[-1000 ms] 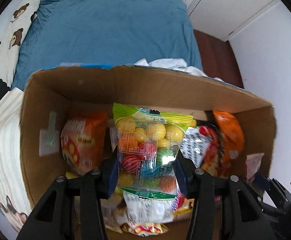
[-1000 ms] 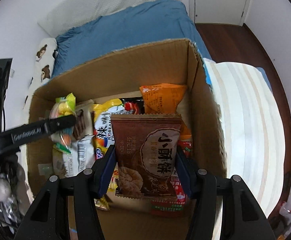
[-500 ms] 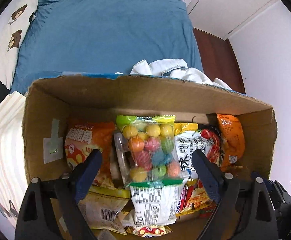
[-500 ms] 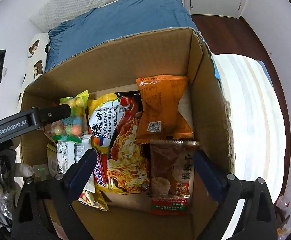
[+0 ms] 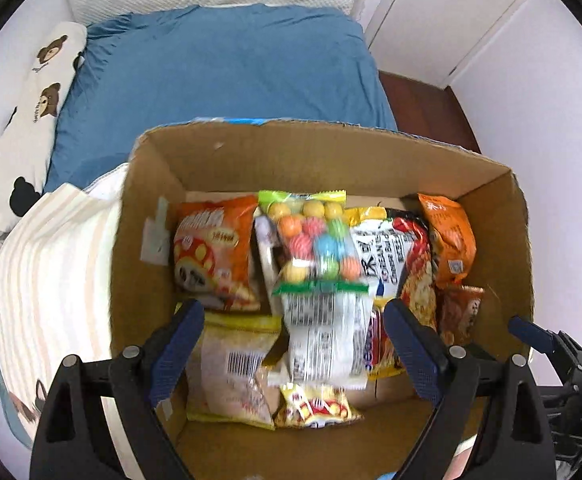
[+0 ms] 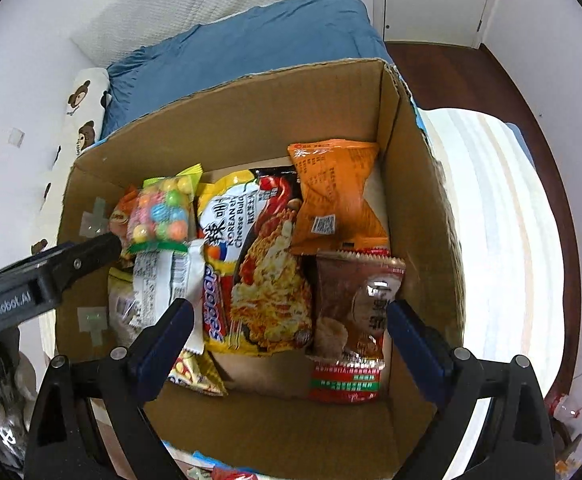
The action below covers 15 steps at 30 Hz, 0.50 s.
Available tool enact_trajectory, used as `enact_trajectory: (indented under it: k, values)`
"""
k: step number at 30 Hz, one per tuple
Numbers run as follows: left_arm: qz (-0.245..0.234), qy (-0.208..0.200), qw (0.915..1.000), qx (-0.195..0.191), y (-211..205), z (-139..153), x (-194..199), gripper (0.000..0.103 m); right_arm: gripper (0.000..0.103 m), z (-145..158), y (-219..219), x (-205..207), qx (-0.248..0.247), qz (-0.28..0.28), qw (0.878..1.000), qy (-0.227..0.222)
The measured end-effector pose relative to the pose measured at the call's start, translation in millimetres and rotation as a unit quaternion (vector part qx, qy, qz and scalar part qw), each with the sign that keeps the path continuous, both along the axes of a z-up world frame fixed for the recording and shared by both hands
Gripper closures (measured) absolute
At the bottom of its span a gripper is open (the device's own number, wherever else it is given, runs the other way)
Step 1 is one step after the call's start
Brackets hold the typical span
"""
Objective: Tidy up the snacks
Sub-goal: 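Lower both packs into the box and open both tools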
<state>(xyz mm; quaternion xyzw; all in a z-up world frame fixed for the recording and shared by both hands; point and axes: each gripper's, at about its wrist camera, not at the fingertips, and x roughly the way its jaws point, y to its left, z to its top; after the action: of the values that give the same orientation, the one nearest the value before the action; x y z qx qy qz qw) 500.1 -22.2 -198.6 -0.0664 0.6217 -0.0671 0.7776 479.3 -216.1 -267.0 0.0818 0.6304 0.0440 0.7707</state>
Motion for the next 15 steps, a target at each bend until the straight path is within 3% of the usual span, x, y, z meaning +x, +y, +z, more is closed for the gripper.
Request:
enact_trajectory:
  k: [8,15]
  values:
    - [0.012,-0.054,0.9985,0.005,11,26,-52,0.011,0.004,25,7,-43,-0.006,0.015,0.999,-0.034]
    - [0.014,-0.109,0.9933,0.033,12,55,-105,0.011,0.004,53,6,-80,-0.004,0.011,0.997,-0.075]
